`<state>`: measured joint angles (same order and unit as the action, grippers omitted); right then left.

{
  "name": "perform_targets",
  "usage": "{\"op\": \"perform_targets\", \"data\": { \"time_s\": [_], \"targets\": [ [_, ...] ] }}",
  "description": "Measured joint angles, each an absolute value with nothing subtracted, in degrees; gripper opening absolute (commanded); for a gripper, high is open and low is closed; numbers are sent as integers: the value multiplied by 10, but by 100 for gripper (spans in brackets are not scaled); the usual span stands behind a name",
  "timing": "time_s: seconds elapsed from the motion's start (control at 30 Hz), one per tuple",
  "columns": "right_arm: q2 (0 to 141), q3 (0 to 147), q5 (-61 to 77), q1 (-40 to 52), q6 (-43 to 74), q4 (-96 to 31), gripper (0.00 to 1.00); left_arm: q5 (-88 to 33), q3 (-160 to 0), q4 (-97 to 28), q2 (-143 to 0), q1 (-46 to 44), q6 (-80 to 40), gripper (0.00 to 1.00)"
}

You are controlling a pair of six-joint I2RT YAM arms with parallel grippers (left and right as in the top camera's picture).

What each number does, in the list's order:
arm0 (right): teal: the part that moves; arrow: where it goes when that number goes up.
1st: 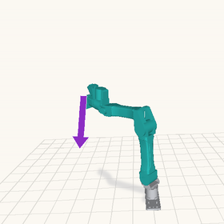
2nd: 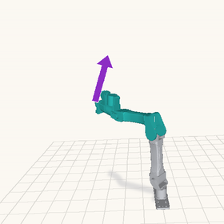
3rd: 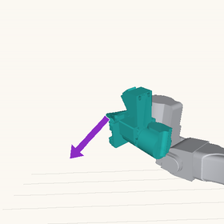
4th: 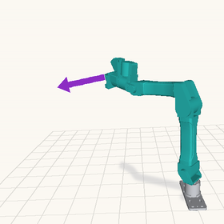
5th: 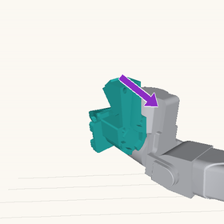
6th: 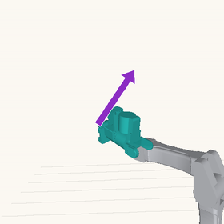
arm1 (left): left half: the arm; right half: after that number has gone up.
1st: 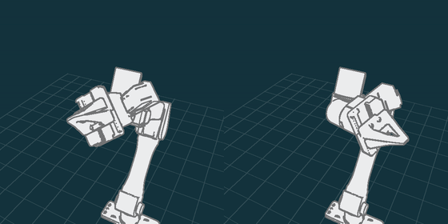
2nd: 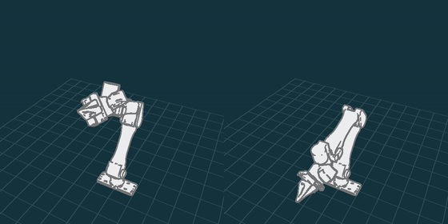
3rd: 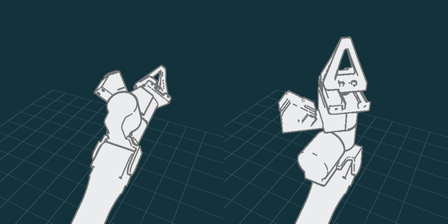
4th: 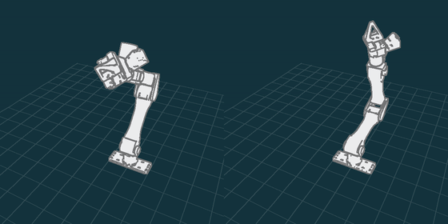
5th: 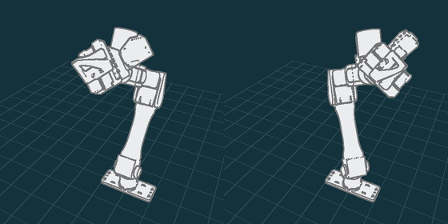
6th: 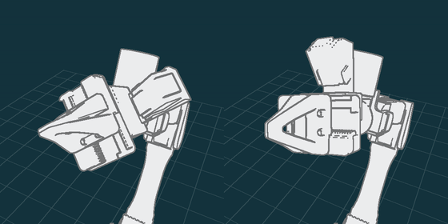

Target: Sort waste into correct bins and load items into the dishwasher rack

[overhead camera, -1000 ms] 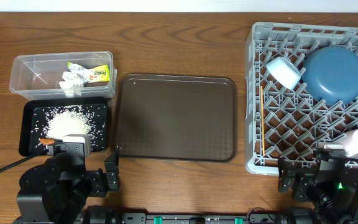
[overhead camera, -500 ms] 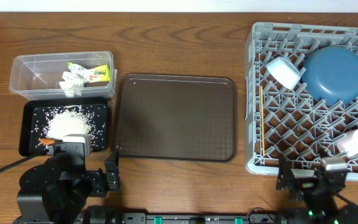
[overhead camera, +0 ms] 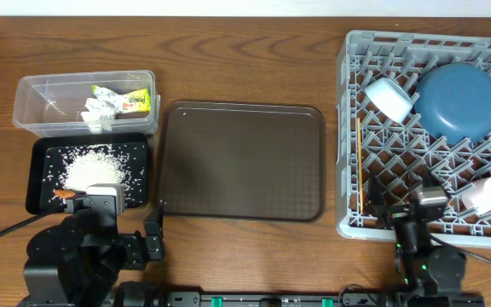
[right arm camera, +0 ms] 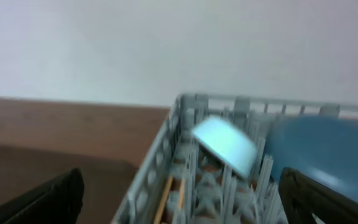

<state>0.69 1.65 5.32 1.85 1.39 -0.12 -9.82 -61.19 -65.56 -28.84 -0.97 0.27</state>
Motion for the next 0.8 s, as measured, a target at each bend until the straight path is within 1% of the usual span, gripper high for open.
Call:
{"op": "perform_targets", "data": {
  "time_s": [0.17, 0.33, 0.8],
  "targets": [
    [7, 4, 54, 18, -32, -36, 99, -98, -612, -656, -288, -10, 3, 98],
    [7, 4, 53, 18, -72, -36, 99, -98, -612, -656, -288, -10, 3, 98],
    [7, 4, 53, 18, -93, -36, 99, -98, -612, -656, -288, -10, 3, 98]
  ]
}}
